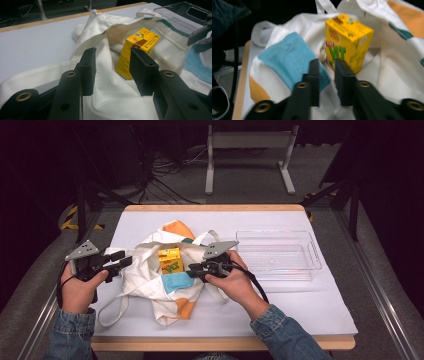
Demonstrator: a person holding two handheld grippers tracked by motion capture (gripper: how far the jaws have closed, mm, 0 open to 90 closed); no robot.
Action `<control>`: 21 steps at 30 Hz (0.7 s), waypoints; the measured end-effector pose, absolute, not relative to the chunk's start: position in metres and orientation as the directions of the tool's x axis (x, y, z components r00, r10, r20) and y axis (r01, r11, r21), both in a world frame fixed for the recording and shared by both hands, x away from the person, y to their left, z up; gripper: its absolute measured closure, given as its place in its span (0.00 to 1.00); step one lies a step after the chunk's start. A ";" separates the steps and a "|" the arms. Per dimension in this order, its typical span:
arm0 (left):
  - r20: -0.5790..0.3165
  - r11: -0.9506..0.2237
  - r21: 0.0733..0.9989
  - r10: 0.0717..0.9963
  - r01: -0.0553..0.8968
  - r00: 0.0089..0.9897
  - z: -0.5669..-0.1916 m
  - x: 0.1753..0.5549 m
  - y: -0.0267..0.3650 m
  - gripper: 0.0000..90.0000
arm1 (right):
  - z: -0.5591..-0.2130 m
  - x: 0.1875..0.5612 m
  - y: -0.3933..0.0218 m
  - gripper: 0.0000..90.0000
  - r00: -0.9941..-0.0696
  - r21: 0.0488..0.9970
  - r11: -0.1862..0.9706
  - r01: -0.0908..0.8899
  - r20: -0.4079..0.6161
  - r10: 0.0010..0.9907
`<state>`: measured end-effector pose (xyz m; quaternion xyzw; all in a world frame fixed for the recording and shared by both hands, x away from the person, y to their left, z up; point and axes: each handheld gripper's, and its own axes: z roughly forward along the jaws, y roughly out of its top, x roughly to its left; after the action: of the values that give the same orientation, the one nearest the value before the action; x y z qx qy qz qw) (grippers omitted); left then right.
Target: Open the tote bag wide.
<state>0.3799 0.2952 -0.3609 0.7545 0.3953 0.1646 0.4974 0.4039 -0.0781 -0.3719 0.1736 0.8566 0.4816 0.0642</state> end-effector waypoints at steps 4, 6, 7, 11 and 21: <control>-0.148 -0.189 0.881 0.762 0.434 0.631 -0.361 0.379 0.296 0.64 | -0.383 0.406 -0.081 0.96 -0.925 0.835 0.487 0.255 0.064 0.375; -0.147 -0.188 0.881 0.764 0.434 0.629 -0.361 0.379 0.296 0.64 | -0.391 0.407 -0.082 0.97 -0.916 0.824 0.497 0.272 0.063 0.397; -0.145 -0.190 0.881 0.763 0.433 0.630 -0.360 0.379 0.297 0.65 | -0.395 0.407 -0.082 0.98 -0.912 0.818 0.500 0.284 0.070 0.404; -0.146 -0.185 0.883 0.765 0.432 0.627 -0.360 0.378 0.297 0.65 | -0.410 0.407 -0.083 0.98 -0.903 0.796 0.524 0.304 0.066 0.424; -0.151 -0.177 0.884 0.768 0.432 0.623 -0.359 0.377 0.299 0.65 | -0.439 0.404 -0.077 0.97 -0.898 0.754 0.583 0.303 0.021 0.440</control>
<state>0.3775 0.2990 -0.3588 0.7485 0.4008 0.1676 0.5011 0.4040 -0.0766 -0.4387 0.2097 0.8857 0.4055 0.0841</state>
